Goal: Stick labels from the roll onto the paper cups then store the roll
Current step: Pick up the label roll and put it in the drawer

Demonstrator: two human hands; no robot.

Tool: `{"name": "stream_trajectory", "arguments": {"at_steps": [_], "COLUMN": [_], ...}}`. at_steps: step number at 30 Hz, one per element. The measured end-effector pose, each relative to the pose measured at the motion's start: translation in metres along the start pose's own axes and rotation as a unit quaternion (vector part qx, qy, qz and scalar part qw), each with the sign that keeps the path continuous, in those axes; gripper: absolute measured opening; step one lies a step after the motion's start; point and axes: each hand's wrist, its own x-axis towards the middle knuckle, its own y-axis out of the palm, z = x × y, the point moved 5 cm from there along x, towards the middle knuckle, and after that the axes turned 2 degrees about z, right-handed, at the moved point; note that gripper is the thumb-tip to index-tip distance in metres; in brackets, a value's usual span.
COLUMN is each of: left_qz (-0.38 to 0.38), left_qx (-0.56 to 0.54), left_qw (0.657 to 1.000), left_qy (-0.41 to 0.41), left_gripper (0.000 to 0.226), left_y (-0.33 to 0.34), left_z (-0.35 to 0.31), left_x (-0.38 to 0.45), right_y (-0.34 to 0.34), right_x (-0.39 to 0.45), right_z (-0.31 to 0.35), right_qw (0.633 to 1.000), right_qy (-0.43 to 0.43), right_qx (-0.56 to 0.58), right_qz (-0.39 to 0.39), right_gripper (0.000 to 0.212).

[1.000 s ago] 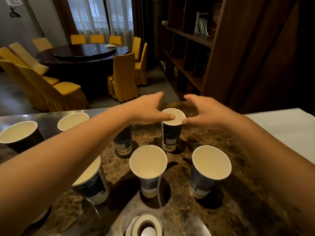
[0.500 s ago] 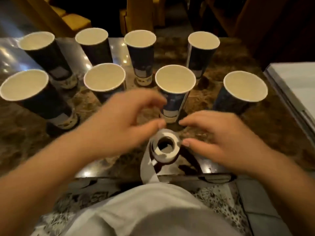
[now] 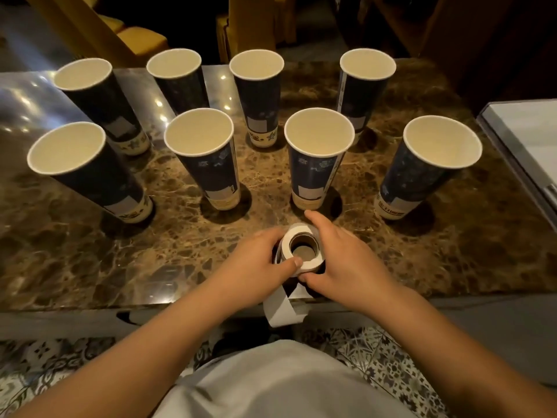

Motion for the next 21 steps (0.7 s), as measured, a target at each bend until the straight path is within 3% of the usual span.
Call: {"name": "stream_trajectory", "arguments": {"at_steps": [4,7,11,13,17,21], "left_qz": [-0.003,0.003,0.027,0.076,0.155,0.091], "left_qx": [-0.058,-0.213,-0.443,-0.5,-0.464,-0.492], "left_qw": [0.998,0.977,0.886,0.848,0.864,0.862], "left_qy": [-0.015,-0.032,-0.133,-0.157,-0.118,-0.085], "left_gripper": [0.029,0.02,0.029,0.028,0.034,0.032], "left_y": [0.002,0.0,-0.005,-0.005,-0.009,-0.022], "left_z": [0.003,0.004,0.004,0.002,-0.008,-0.017], "left_x": [-0.006,-0.009,-0.015,-0.017,-0.022,-0.026], "right_y": [0.001,0.002,-0.005,-0.008,-0.012,-0.009], "right_x": [0.002,-0.004,-0.014,-0.015,-0.018,-0.018], "right_z": [0.0,-0.004,-0.006,-0.004,0.004,0.008], "right_qw": [0.999,0.996,0.967,0.946,0.93,0.893], "right_qy": [-0.015,-0.026,-0.021,-0.025,-0.059,-0.031], "right_qx": [0.0,0.05,0.232,0.306,0.356,0.446], "right_qz": [-0.037,-0.076,-0.1,-0.104,-0.075,-0.047], "right_gripper": [0.063,0.061,0.074,0.077,0.084,0.096]}}
